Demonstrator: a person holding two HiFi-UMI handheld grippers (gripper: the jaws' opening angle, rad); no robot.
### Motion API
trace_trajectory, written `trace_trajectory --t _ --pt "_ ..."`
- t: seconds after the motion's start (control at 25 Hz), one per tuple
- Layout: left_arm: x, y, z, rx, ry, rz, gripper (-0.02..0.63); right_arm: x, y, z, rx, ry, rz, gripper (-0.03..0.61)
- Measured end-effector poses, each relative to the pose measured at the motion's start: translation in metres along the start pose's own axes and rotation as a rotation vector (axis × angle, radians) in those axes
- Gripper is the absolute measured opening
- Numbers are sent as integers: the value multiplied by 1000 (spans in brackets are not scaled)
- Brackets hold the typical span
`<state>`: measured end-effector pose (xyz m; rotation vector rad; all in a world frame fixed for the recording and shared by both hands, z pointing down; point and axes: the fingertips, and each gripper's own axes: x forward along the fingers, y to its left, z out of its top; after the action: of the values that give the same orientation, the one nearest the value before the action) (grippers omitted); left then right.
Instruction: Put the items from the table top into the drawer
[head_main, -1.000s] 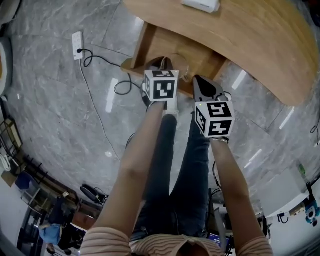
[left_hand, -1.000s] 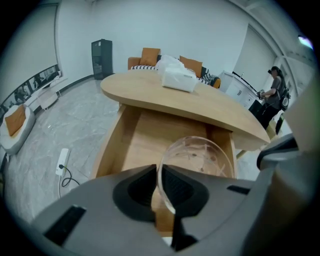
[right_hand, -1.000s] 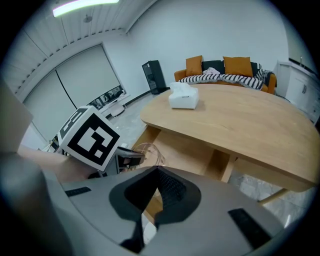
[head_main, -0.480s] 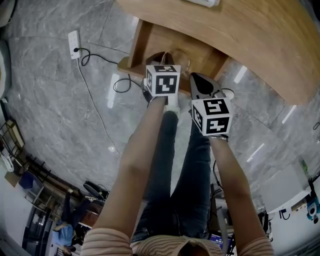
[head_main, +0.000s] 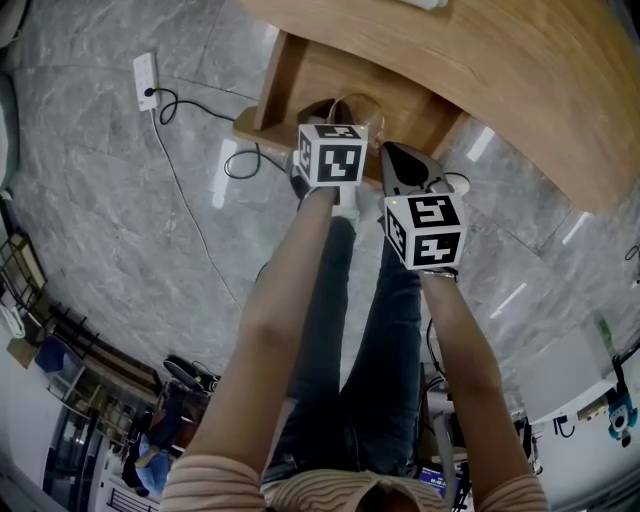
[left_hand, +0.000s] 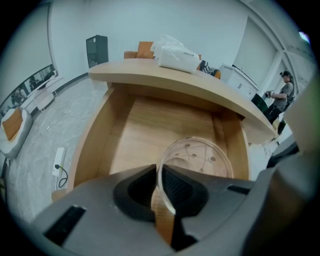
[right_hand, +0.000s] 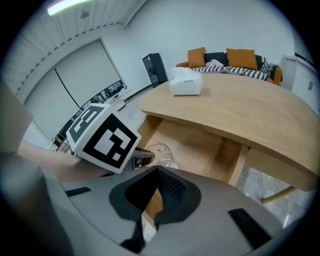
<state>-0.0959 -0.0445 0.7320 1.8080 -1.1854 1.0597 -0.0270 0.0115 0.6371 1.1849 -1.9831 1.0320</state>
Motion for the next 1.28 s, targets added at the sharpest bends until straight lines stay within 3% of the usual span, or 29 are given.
trace_trajectory --t 0.48,0.68,0.96,1.28 --pt "7 -1 -11 23 50 10 35 5 0 3 -11 12 3 0" --pt "9 -1 -10 7 45 10 37 8 -3 1 -18 23 -2 0" --pt "3 -5 -13 -70 49 -51 37 3 4 -4 -27 28 -3 0" --pt "-19 -4 -7 -60 20 -44 65 -5 21 6 -52 13 7 0"
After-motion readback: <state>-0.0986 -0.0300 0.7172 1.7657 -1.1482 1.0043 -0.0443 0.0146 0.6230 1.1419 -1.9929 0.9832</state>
